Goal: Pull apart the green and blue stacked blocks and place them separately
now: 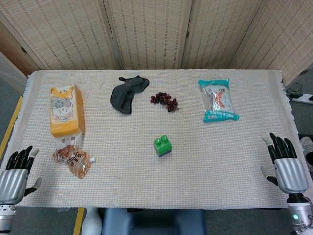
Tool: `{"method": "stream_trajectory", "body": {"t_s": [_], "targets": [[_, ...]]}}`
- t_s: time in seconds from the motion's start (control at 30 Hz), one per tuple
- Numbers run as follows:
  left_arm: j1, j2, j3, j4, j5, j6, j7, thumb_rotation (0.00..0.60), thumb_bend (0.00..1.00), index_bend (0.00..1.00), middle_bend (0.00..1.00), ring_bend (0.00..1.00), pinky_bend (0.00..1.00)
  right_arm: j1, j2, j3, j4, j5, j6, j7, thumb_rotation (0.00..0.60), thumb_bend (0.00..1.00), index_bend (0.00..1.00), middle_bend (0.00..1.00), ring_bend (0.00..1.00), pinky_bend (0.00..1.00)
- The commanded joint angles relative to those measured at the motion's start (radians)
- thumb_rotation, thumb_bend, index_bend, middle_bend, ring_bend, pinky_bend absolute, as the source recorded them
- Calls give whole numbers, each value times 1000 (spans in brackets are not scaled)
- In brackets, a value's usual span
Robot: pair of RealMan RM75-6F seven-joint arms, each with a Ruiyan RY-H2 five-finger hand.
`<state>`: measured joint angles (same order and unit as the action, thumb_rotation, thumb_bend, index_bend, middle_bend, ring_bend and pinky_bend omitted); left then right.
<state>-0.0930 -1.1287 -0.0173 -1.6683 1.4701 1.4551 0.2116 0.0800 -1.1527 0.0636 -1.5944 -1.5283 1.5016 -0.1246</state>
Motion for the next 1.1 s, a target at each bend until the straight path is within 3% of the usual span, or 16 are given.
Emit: {"method": "stream_trajectory", "body": {"t_s": [0.03,0.3,0.4,0.47,0.53,0.73,0.9,1.0,1.1], "targets": [[-3,3,6,1,3,-13,-13,600,356,14,43,0,0,1,0,-1,-3,1,-3,-2,600,331,0,0,0,0],[-32,-12,14,19,63,-34,-68,600,355,31,57,0,0,-23,0,-16,-5,-16,31,-25,600,330,0,0,0,0],[-46,-36,27,52,115,-36,-129,600,354,67,101,9,0,-30,7,-24,-11,-27,39,-18,600,330,0,0,0,0],[-56,-51,32,57,124,-50,-190,600,354,88,179,77,16,-35,11,-27,-16,-39,53,-17,600,330,0,0,0,0],[-75,-48,33,27,118,-87,-245,600,351,101,234,128,44,-40,16,-27,-20,-46,64,-16,600,329,0,0,0,0],[-167,-2,-6,-84,101,-195,-275,600,275,135,252,115,27,-38,31,-25,-15,-60,69,28,600,330,0,0,0,0],[-222,-12,-40,-145,7,-286,-256,600,247,144,264,135,82,-41,39,-20,-14,-58,76,52,600,330,0,0,0,0],[-262,-27,-70,-202,-104,-356,-183,600,234,73,255,123,61,-36,40,-19,-9,-55,64,61,600,331,0,0,0,0],[-291,-80,-113,-242,-193,-359,-142,600,224,6,223,88,26,-28,41,-15,-6,-37,42,69,600,330,0,0,0,0]]}}
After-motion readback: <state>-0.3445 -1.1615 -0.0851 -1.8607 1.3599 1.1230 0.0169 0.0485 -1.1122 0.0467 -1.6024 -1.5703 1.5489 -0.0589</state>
